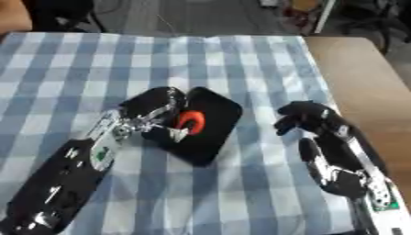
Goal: Pick up objects on the table and place them in the box.
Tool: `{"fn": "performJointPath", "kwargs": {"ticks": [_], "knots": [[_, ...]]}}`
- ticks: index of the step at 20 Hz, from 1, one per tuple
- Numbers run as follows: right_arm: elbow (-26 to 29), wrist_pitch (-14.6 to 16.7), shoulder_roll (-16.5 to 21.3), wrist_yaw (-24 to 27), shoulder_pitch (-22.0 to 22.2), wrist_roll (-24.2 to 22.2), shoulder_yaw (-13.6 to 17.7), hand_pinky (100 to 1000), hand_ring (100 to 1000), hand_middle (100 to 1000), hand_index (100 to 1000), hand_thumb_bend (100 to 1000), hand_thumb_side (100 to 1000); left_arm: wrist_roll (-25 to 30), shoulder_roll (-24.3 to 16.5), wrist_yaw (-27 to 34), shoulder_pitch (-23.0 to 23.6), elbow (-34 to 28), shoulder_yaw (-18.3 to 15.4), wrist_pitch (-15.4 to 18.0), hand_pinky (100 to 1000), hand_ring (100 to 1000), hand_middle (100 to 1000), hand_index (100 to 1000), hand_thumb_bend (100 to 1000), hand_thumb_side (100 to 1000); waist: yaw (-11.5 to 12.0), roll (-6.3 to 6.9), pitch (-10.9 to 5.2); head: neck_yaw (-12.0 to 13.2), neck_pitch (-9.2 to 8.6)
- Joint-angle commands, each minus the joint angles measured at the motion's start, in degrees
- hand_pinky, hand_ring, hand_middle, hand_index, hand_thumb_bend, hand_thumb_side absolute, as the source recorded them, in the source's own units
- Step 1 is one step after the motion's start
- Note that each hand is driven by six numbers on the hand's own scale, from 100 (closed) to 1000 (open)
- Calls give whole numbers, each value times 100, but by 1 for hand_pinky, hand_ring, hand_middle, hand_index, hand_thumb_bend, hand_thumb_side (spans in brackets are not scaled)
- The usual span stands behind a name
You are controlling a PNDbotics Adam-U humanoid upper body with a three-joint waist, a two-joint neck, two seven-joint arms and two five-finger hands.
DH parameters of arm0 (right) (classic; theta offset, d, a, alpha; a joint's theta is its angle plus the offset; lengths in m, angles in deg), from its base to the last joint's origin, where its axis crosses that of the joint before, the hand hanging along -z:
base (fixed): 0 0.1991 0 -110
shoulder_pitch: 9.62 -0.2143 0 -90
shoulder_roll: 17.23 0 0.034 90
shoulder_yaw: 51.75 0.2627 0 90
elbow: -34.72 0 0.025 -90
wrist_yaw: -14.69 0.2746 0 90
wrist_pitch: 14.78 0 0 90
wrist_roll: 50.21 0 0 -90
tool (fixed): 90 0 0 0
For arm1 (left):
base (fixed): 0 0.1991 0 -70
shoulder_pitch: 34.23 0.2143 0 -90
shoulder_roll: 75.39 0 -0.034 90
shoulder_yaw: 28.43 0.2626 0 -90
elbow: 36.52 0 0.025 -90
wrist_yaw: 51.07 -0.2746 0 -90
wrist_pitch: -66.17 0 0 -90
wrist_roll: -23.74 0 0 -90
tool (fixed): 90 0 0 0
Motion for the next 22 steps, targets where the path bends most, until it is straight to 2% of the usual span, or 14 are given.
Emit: {"fn": "performJointPath", "kwargs": {"ticks": [1,3,6,7,17,19,22], "knots": [[64,1703,32,19,-51,-1694,23,614,684,768,903,100,395,-58,37,-66,-72,-35,26,108,795,578,465,447,100,383,-7,2,-68,19,-64],[64,1702,28,16,-52,-1694,21,614,684,768,903,100,395,-82,45,-103,-60,-14,32,151,797,592,511,517,100,403,-5,2,-66,18,-68],[64,1702,26,12,-52,-1694,22,614,684,768,903,100,396,-116,50,-168,-43,12,35,201,800,606,550,556,100,432,-5,4,-65,17,-67],[64,1701,25,12,-52,-1694,22,614,684,768,903,100,396,-126,51,-191,-37,21,36,215,802,619,589,603,100,461,-5,4,-65,15,-68],[67,1706,28,12,-54,-1694,25,614,685,768,903,100,396,-186,56,-507,-33,109,45,392,829,724,768,744,100,598,-8,0,-55,4,-100],[67,1706,29,13,-54,-1694,28,614,684,768,903,100,396,-207,47,-594,-32,112,43,425,838,746,807,787,100,611,-7,1,-54,3,-102],[68,1706,31,13,-54,-1694,29,614,685,768,903,100,396,-257,28,-734,-39,113,30,443,843,765,848,848,156,598,-6,3,-54,-3,-105]]}}
